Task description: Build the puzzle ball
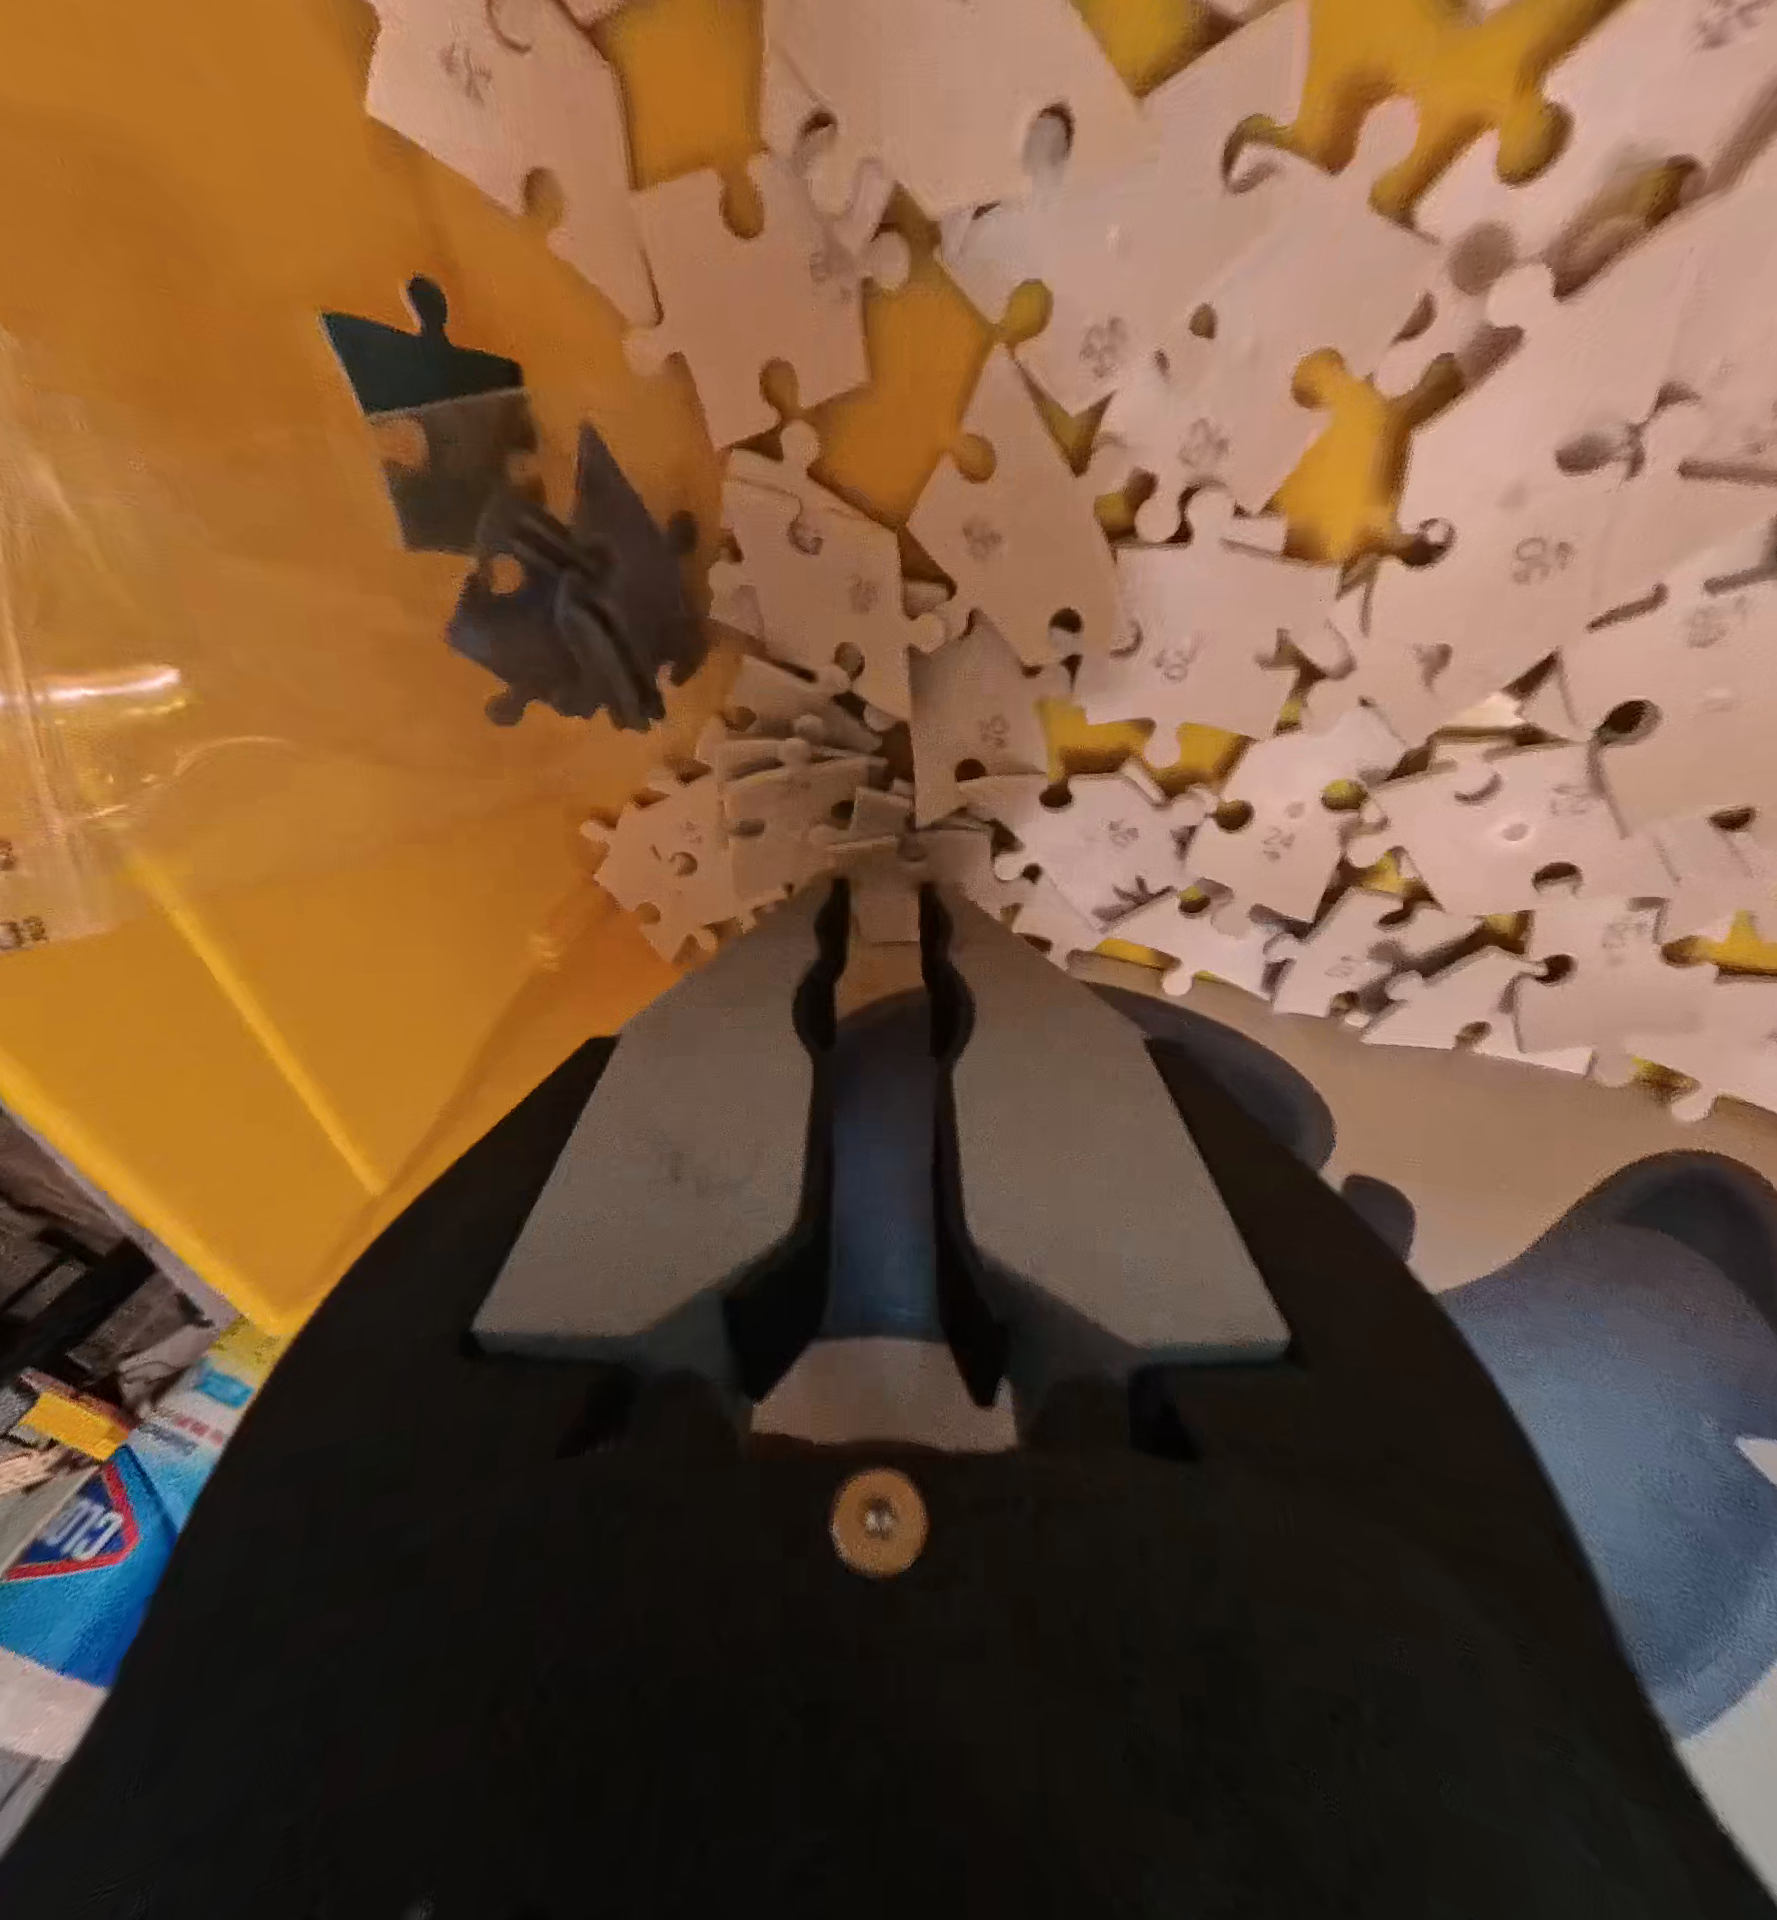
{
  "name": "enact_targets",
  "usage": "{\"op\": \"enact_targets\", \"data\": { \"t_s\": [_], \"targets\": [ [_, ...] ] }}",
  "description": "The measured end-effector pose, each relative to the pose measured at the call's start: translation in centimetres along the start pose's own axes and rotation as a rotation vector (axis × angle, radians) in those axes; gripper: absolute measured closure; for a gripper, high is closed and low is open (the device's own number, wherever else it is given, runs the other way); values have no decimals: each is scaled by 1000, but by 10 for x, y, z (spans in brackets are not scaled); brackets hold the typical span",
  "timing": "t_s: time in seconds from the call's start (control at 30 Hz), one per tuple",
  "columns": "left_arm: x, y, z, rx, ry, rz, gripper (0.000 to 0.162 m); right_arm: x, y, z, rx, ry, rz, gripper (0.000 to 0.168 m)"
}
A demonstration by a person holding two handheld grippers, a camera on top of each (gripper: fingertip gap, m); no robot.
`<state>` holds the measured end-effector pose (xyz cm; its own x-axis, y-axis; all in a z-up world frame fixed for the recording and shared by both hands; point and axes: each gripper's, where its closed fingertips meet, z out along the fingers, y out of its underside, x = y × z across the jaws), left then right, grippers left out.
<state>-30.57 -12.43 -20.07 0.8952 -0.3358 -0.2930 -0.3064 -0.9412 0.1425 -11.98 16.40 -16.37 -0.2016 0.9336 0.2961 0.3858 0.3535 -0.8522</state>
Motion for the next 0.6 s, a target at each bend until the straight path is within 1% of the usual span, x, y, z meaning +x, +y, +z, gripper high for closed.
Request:
{"op": "enact_targets", "data": {
  "t_s": [0.03, 0.07, 0.13, 0.2, 0.27, 0.33, 0.4, 0.5, 0.53, 0.6],
  "targets": [
    [1, -1, -1, 5, -8, 12, 149, 0, 0, 0, 0, -1, -1, 124],
    [3, -1, -1, 4, -5, 28, 151, 0, 0, 0, 0, -1, -1, 124],
    [9, -3, -1, 8, -8, 92, 162, -1, 0, 1, -2, -3, 0, 124],
    [18, -6, -4, 24, 4, 139, 162, -1, 1, 1, -3, -2, -1, 124],
    [41, -13, -11, 73, 104, 186, 162, -1, 1, 1, -3, -2, -2, 124],
    [46, -23, -21, 147, 95, 235, 162, -1, 1, 1, -3, -1, -2, 124],
    [37, -34, -36, 239, 60, 203, 162, -1, 0, 1, -2, 0, -2, 124],
    [4, -40, -52, 330, -40, 79, 161, -1, 0, 1, -3, -1, -1, 124],
    [-3, -37, -52, 326, -52, 39, 161, -1, 1, 1, -3, -1, -1, 124],
    [-9, -27, -43, 268, -60, 11, 160, -1, 1, 1, -6, -1, -3, 124]
  ]
}}
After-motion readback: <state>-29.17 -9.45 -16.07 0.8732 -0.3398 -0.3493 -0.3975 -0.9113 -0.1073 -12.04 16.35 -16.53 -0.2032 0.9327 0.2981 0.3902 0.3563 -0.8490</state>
